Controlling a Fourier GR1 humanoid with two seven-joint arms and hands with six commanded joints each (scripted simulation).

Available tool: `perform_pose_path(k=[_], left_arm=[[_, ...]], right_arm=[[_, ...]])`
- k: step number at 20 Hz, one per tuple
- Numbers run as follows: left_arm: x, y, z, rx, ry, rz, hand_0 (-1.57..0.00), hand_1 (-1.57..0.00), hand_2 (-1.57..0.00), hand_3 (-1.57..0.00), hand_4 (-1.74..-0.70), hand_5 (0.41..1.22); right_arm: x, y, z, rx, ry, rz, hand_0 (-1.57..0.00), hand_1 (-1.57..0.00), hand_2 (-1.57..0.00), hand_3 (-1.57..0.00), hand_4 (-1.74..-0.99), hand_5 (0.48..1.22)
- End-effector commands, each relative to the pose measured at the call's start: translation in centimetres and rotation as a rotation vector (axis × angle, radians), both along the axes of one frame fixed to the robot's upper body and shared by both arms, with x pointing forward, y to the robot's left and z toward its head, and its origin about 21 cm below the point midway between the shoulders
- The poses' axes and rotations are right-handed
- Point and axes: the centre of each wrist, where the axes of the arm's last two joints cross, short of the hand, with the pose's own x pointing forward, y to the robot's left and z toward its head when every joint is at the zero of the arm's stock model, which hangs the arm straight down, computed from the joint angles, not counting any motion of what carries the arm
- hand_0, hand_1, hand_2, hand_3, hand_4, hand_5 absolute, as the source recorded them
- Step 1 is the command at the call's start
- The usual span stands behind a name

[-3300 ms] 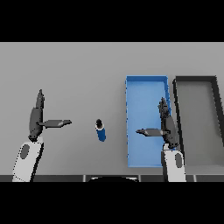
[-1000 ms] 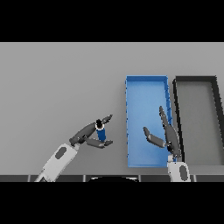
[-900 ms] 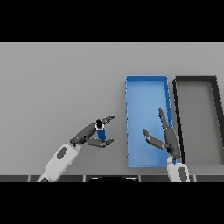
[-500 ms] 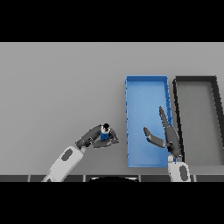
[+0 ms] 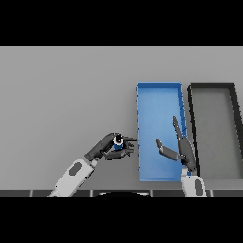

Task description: Pick up the blue pipe and place it into the blue bin.

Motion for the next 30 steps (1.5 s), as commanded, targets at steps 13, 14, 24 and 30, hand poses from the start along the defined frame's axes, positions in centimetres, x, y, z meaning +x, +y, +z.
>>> perform_pose_path(k=[13, 14, 24, 30], left_arm=[[-0.4, -0.8, 3.1, 0.064, -0.016, -0.038, -1.57, -1.57, -1.57, -1.50, -1.74, 1.219], [-0.1, -0.7, 3.2, 0.072, -0.023, -0.041, -1.57, -1.57, -1.57, -1.49, -1.74, 1.219], [0.1, -1.0, 3.2, 0.084, -0.030, -0.051, -1.57, -1.57, -1.57, -1.49, -1.74, 1.221], [0.3, -1.0, 3.1, 0.093, -0.026, -0.057, -1.57, -1.57, -1.57, -1.48, -1.74, 1.221]], right_arm=[[-1.2, -0.4, -0.1, 0.007, -0.012, -0.039, 0.00, 0.00, 0.00, 0.00, -1.178, 0.605], [-1.5, -0.1, -0.2, 0.015, -0.012, -0.041, 0.00, 0.00, 0.00, 0.00, -1.178, 0.605], [-0.6, -1.2, 9.1, 0.180, -0.084, 0.454, 0.00, 0.00, 0.00, 0.00, -1.314, 0.500], [1.1, 2.6, 12.5, 0.063, -0.057, 0.698, 0.00, 0.00, 0.00, 0.00, -1.311, 0.517]])
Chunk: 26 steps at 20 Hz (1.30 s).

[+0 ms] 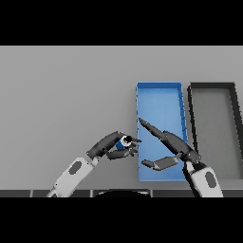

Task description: Pick up the blue pipe and place it into the blue bin.

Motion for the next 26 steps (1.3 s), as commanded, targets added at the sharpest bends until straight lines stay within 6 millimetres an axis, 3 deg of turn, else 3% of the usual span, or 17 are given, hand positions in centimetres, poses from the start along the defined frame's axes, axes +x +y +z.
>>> perform_pose_path(k=[1, 6, 10, 13, 14, 16, 18, 19, 21, 24, 26], left_arm=[[-0.2, -0.1, 0.3, -0.010, -0.002, -0.004, -1.57, -1.57, -1.57, -1.48, -1.74, 1.221], [-0.1, 0.3, 0.2, -0.034, -0.012, -0.037, -1.57, -1.57, -1.57, -1.52, -1.74, 1.221], [-0.6, -0.4, -0.1, -0.020, -0.003, -0.048, -1.57, -1.57, -1.57, -1.54, -1.74, 1.221], [0.0, 0.3, 0.1, -0.004, -0.014, -0.039, -1.57, -1.57, -1.57, -1.54, -1.74, 1.221], [0.1, 0.1, 0.1, -0.017, 0.005, -0.047, -1.57, -1.57, -1.57, -1.48, -1.74, 1.221], [0.2, 0.5, 0.0, 0.119, -0.024, -0.057, -1.18, -1.08, -1.06, -1.03, -1.68, 1.221], [0.0, 0.8, 0.5, 0.203, -0.001, -0.055, -0.82, -0.71, -0.68, -0.66, -1.48, 1.221], [0.0, 0.5, 0.6, 0.165, -0.017, -0.050, -0.78, -0.71, -0.69, -0.58, -1.53, 1.221], [-0.3, 0.5, 0.3, 0.119, -0.019, -0.020, -1.06, -1.02, -0.97, -0.94, -1.61, 1.221], [-0.1, 0.3, 0.7, 0.001, -0.009, -0.019, -1.31, -1.29, -1.19, -1.25, -1.67, 1.221], [0.0, 0.1, 0.8, -0.031, 0.000, -0.020, -1.40, -1.39, -1.31, -1.36, -1.70, 1.221]], right_arm=[[0.5, 0.4, 0.5, -0.021, -0.020, 0.023, 0.00, 0.00, 0.00, 0.00, -1.306, 0.521], [2.0, 3.8, 1.4, -0.075, -0.019, 0.136, 0.00, 0.00, 0.00, 0.00, -1.232, 0.531], [3.1, 6.1, 1.8, -0.101, -0.028, 0.197, 0.00, 0.00, 0.00, 0.00, -1.222, 0.519], [4.2, 8.1, 2.3, -0.094, -0.031, 0.231, 0.00, -0.01, -0.03, 0.00, -1.222, 0.506], [4.4, 8.5, 2.5, -0.100, -0.031, 0.255, -0.05, -0.08, -0.10, -0.05, -1.245, 0.506], [5.1, 9.6, 2.9, -0.130, -0.031, 0.282, -0.35, -0.38, -0.38, -0.30, -1.335, 0.507], [5.4, 10.2, 2.8, -0.143, -0.040, 0.313, -0.72, -0.70, -0.74, -0.63, -1.430, 0.522], [5.3, 10.5, 2.7, -0.120, -0.034, 0.335, -0.89, -0.87, -0.91, -0.77, -1.486, 0.550], [5.3, 10.5, 2.5, -0.099, 0.017, 0.382, -1.13, -1.12, -1.14, -0.96, -1.562, 0.666], [5.2, 10.6, 1.8, -0.042, 0.055, 0.389, -1.35, -1.34, -1.35, -1.26, -1.469, 0.905], [5.5, 10.5, 2.0, -0.044, -0.023, 0.382, -1.43, -1.42, -1.43, -1.37, -1.441, 1.019]])
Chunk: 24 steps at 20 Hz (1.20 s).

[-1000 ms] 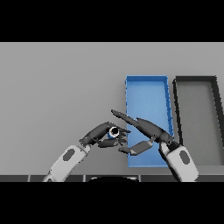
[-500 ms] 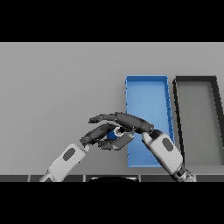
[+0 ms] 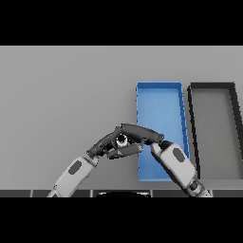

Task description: Pick up the blue pipe and place it into the blue bin.

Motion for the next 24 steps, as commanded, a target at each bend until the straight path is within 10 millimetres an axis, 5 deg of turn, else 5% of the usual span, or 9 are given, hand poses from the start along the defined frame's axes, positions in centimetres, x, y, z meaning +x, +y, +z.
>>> perform_pose_path(k=[1, 5, 6, 8, 10, 13, 17, 24], left_arm=[[0.0, 0.0, -0.1, 0.003, -0.006, -0.003, -1.44, -1.43, -1.35, -1.41, -1.71, 1.221], [0.0, 0.1, -0.5, -0.004, 0.004, -0.005, -1.52, -1.51, -1.39, -1.50, -1.73, 1.221], [0.2, 0.3, -0.3, 0.000, -0.025, -0.005, -1.43, -1.35, -1.22, -1.33, -1.65, 1.221], [0.4, 1.0, -0.4, 0.067, -0.093, -0.036, -0.93, -0.87, -0.78, -0.85, -1.41, 1.221], [0.7, 1.4, -0.4, 0.128, -0.136, -0.086, -0.59, -0.55, -0.50, -0.55, -1.22, 1.221], [0.8, 1.2, -0.4, 0.154, -0.167, -0.092, -0.30, -0.28, -0.26, -0.28, -1.04, 1.020], [0.7, 1.6, -0.8, 0.239, -0.119, -0.047, -0.12, -0.12, -0.10, -0.11, -0.91, 0.735], [0.7, 1.5, -0.8, 0.235, -0.057, -0.017, -0.03, -0.02, -0.02, -0.02, -0.89, 0.576]], right_arm=[[-0.3, 0.2, 0.1, -0.020, -0.030, -0.002, -1.46, -1.45, -1.46, -1.41, -1.447, 1.059], [-0.6, 0.2, -0.1, -0.026, -0.026, -0.010, -1.52, -1.52, -1.53, -1.51, -1.475, 1.155], [-0.5, 0.2, 0.0, -0.007, -0.021, -0.014, -1.53, -1.53, -1.53, -1.52, -1.480, 1.168], [-0.4, 0.2, -0.1, 0.003, 0.001, -0.013, -1.55, -1.55, -1.55, -1.54, -1.487, 1.187], [-0.7, 0.2, 0.2, -0.006, -0.003, -0.012, -1.56, -1.56, -1.56, -1.55, -1.490, 1.199], [-1.1, 0.4, 0.2, 0.001, -0.012, 0.006, -1.56, -1.56, -1.56, -1.56, -1.493, 1.210], [-1.2, 0.5, 0.4, 0.038, -0.034, 0.016, -1.57, -1.57, -1.57, -1.57, -1.496, 1.216], [-0.6, 0.5, 0.2, 0.059, -0.032, 0.009, -1.57, -1.57, -1.57, -1.57, -1.489, 1.220]])
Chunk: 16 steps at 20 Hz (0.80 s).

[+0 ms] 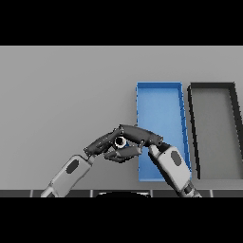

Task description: Pick up the blue pipe and place it into the blue bin.

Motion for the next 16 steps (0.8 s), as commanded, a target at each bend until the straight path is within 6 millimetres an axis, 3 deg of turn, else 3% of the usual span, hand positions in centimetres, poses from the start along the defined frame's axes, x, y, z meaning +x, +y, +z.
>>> perform_pose_path(k=[1, 4, 6, 9, 14, 16], left_arm=[[0.2, 0.2, 0.2, 0.007, -0.001, 0.010, -0.02, -0.02, -0.02, -0.02, -0.90, 0.569], [0.1, 0.0, 0.0, 0.022, 0.022, 0.022, -0.01, -0.01, -0.01, -0.01, -0.90, 0.548], [-0.1, -0.1, -0.2, 0.023, 0.037, 0.017, -0.01, -0.01, 0.00, -0.01, -0.91, 0.534], [-0.2, -0.1, -0.3, 0.029, 0.052, 0.016, 0.00, 0.00, 0.00, 0.00, -0.92, 0.507], [-0.5, 0.0, -0.2, 0.034, 0.052, 0.012, 0.00, 0.00, 0.00, 0.00, -0.92, 0.503], [-0.6, 0.0, -0.4, 0.033, 0.038, 0.003, 0.00, 0.00, 0.00, 0.00, -0.91, 0.502]], right_arm=[[0.0, 0.0, 0.1, 0.006, 0.013, -0.005, -1.57, -1.57, -1.57, -1.57, -1.488, 1.220], [0.1, -0.4, 1.3, 0.033, 0.089, -0.009, -1.57, -1.57, -1.57, -1.57, -1.491, 1.221], [0.0, -0.7, 3.1, 0.057, 0.129, 0.002, -1.57, -1.57, -1.57, -1.57, -1.581, 1.221], [0.5, -1.7, 5.6, 0.091, 0.194, -0.010, -1.57, -1.57, -1.57, -1.57, -1.659, 1.221], [2.3, -3.7, 13.4, 0.250, 0.152, -0.037, -1.57, -1.57, -1.57, -1.57, -1.714, 1.134], [2.9, -4.5, 15.3, 0.301, 0.111, -0.098, -1.57, -1.57, -1.57, -1.57, -1.724, 1.117]])
